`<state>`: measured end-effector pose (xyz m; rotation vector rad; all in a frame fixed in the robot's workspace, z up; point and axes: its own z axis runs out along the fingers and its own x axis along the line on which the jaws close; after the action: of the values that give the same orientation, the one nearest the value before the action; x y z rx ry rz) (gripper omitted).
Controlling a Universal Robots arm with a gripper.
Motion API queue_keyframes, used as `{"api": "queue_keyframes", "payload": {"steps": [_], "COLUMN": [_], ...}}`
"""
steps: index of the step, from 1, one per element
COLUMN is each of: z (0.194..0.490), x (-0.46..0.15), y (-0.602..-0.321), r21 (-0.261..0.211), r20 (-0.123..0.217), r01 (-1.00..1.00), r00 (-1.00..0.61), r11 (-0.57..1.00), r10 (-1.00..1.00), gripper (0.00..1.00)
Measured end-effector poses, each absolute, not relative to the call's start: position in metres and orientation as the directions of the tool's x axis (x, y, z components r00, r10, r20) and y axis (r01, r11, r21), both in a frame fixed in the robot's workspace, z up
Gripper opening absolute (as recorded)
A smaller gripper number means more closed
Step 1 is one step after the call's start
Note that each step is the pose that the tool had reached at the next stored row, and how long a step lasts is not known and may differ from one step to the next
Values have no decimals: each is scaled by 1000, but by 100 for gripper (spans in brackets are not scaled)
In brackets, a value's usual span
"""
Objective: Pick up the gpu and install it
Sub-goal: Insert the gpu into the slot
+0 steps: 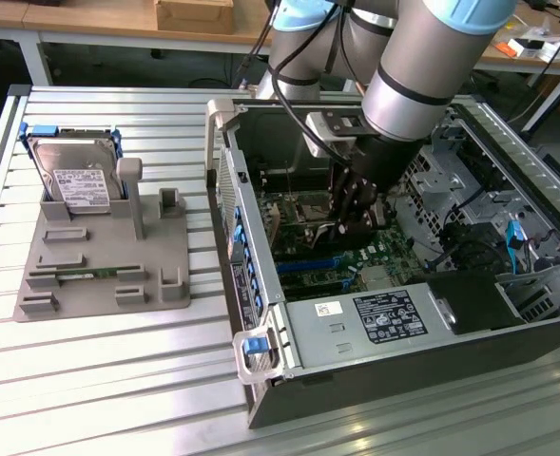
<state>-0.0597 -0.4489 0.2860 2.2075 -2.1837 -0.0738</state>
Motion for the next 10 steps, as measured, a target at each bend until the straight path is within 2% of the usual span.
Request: {"api": "queue_keyframes", "payload": {"steps": [10], "z": [284], "x": [-61], "y": [-449], "r21": [59], "r20": [-9], "r01": [-998], "r00": [11], "r11": [-11], "r10": [-1000], "gripper": [26]}}
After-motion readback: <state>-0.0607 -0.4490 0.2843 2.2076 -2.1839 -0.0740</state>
